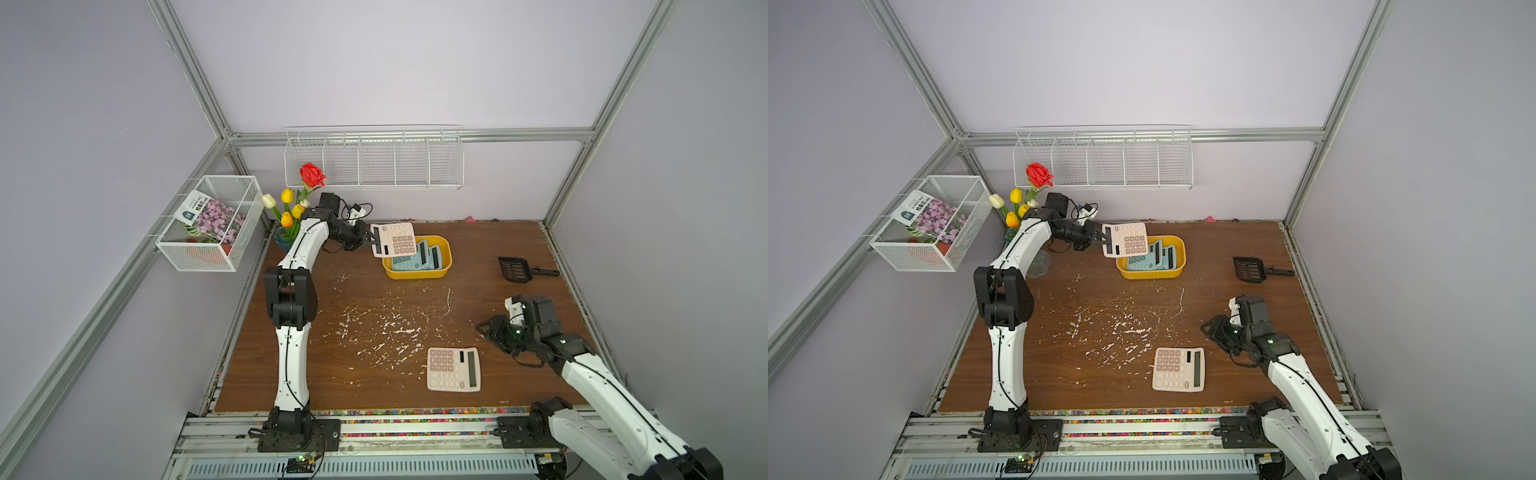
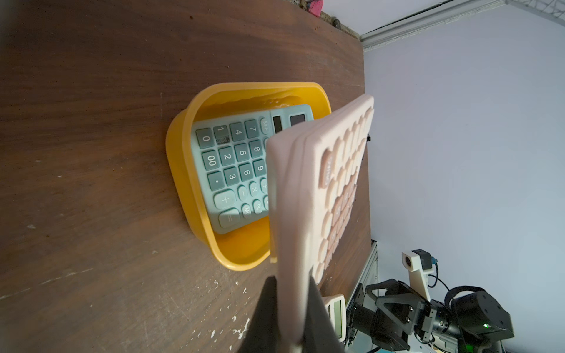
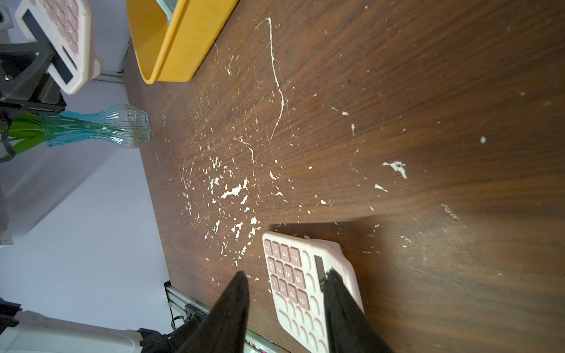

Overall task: Put the calculator in the storage box
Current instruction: Place the calculator in the storage box.

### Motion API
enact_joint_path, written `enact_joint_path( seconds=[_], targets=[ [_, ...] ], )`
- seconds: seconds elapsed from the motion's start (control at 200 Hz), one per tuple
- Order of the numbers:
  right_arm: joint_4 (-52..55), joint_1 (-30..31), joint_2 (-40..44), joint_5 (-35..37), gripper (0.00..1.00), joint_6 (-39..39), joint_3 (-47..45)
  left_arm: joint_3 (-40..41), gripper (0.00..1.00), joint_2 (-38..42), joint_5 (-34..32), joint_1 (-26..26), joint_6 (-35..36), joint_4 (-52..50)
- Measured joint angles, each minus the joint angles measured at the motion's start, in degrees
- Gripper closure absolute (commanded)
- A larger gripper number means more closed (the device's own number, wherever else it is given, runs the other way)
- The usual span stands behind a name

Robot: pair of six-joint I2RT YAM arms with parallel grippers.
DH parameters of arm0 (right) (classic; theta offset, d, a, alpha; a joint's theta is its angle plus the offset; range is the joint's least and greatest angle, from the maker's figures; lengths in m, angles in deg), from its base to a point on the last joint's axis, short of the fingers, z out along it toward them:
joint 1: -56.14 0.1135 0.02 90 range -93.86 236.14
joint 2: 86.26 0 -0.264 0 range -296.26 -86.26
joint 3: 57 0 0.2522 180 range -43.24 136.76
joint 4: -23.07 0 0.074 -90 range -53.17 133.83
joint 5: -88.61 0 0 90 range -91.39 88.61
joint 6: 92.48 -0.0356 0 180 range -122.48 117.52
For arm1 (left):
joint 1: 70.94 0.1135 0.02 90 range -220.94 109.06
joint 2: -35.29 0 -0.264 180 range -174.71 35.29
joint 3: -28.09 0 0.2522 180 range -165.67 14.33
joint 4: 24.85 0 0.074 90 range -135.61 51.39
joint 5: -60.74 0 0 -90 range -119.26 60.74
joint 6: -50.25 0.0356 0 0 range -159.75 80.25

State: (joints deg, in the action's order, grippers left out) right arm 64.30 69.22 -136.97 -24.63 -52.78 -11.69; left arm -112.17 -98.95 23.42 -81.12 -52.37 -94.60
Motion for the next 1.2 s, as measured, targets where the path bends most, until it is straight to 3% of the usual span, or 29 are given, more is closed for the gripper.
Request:
enact_joint_path(
  seconds=[0.52,1.2],
  targets=[
    [-0.3,0.0,0.2,-0.6,0.57,0.0,-1.1,-2.2,1.0,-3.7,4.2,-0.6,-1.9,0.9],
    [-0.4,0.0,-0.4,-0.9,0.57,0.0,-1.3,-3.8,1.0,-6.8,2.2,-2.3,-1.6,-0.1]
  ],
)
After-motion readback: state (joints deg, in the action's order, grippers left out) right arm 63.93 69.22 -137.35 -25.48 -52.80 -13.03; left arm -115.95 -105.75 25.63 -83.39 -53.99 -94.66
